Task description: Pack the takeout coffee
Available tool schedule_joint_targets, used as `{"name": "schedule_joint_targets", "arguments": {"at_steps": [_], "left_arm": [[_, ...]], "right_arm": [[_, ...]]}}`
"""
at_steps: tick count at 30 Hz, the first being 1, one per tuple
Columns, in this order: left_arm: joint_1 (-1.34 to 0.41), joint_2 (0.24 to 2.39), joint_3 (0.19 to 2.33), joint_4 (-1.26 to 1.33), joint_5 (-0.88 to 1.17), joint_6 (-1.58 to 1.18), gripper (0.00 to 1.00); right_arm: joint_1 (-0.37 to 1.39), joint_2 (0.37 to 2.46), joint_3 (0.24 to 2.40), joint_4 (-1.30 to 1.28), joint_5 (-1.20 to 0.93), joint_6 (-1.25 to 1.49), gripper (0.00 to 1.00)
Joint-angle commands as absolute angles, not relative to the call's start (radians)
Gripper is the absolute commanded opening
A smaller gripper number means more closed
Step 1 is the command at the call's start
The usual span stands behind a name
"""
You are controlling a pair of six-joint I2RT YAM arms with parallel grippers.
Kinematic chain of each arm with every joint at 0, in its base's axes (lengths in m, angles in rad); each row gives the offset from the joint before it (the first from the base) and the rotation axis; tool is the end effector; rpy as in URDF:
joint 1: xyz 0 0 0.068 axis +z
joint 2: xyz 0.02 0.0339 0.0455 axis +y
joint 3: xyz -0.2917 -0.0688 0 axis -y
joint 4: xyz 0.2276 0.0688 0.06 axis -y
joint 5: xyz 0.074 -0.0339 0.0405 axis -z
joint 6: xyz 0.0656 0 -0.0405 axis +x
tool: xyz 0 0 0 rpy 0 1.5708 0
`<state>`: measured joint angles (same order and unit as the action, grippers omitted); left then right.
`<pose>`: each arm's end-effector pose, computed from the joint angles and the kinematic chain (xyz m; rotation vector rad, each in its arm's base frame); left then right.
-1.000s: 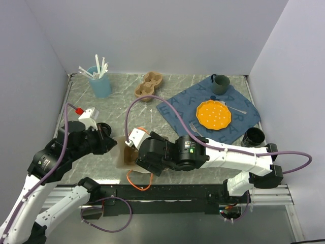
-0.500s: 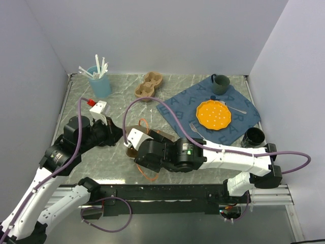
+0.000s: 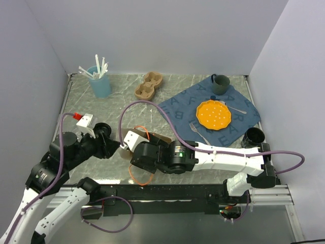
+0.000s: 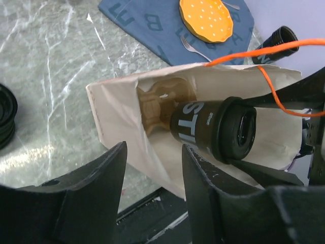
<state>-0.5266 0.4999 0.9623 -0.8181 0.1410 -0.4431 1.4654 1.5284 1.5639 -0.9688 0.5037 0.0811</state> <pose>0.0569 -0.0437 0.3602 0.1817 1.9951 -0.7734 0.0642 0.3061 0.3673 -1.3437 1.9330 0.1087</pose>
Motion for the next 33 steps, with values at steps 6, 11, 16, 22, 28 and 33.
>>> {"name": "schedule_joint_targets", "arguments": {"at_steps": [6,11,16,22,28,33], "left_arm": [[-0.525,0.521,0.948,-0.873,0.011,-0.560,0.46],[-0.525,0.541,0.959,-0.861,0.024,-0.554,0.48],[-0.525,0.529,0.940,-0.815,0.086,-0.621,0.50],[-0.525,0.518,0.902,-0.752,0.115,-0.644,0.47],[-0.525,0.546,0.888,-0.718,0.121,-0.644,0.39],[-0.525,0.558,0.922,-0.730,0.060,-0.634,0.42]], "right_arm": [[1.462,1.537,1.586,-0.907,0.509,0.075,0.54],[1.460,1.534,1.597,-0.925,0.492,0.074,0.54],[1.462,1.513,1.565,-0.922,0.486,0.071,0.54],[1.460,1.490,1.523,-0.916,0.480,0.078,0.54],[1.460,1.476,1.514,-0.916,0.479,0.080,0.54],[1.462,1.460,1.496,-0.916,0.476,0.084,0.54]]}}
